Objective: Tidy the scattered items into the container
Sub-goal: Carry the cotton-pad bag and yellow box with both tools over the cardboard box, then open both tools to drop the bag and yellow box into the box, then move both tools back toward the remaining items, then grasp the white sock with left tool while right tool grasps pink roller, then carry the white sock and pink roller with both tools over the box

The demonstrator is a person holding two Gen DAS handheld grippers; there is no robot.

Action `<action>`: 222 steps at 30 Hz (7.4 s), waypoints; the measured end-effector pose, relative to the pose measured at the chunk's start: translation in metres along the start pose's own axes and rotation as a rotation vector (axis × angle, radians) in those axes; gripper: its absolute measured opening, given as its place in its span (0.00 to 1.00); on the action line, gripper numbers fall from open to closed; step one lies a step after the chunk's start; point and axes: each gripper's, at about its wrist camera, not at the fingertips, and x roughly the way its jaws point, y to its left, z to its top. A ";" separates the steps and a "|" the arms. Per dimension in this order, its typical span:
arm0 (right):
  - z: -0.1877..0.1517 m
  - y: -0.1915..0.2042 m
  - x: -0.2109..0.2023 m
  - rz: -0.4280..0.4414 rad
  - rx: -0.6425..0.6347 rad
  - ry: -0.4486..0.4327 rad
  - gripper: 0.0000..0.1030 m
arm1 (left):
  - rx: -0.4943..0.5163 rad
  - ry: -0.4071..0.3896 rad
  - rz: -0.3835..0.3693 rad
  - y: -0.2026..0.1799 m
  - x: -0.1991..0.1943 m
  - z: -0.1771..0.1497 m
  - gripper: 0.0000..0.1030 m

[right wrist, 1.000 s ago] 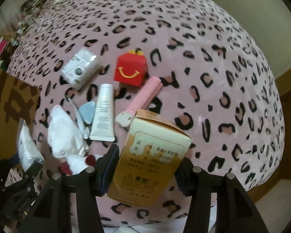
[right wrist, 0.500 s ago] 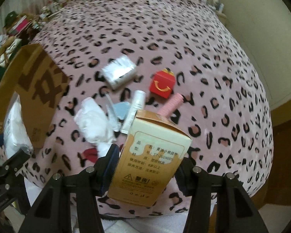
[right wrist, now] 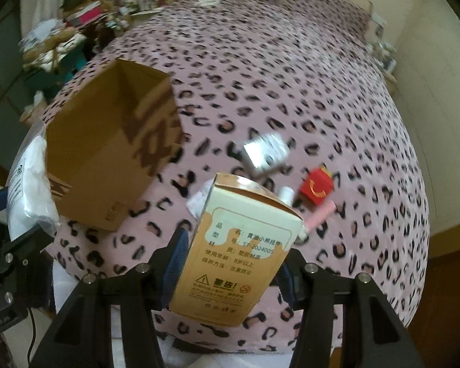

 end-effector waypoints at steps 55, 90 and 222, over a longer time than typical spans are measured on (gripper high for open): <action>0.153 0.134 0.066 0.146 -0.308 0.081 0.53 | -0.018 0.138 0.032 0.088 0.077 0.053 0.68; 0.152 0.121 0.050 0.171 -0.289 0.077 0.54 | -0.067 0.138 0.061 0.084 0.065 0.046 0.80; -0.004 0.033 0.005 0.090 -0.094 0.040 0.29 | 0.046 0.093 -0.010 -0.008 0.020 -0.027 0.42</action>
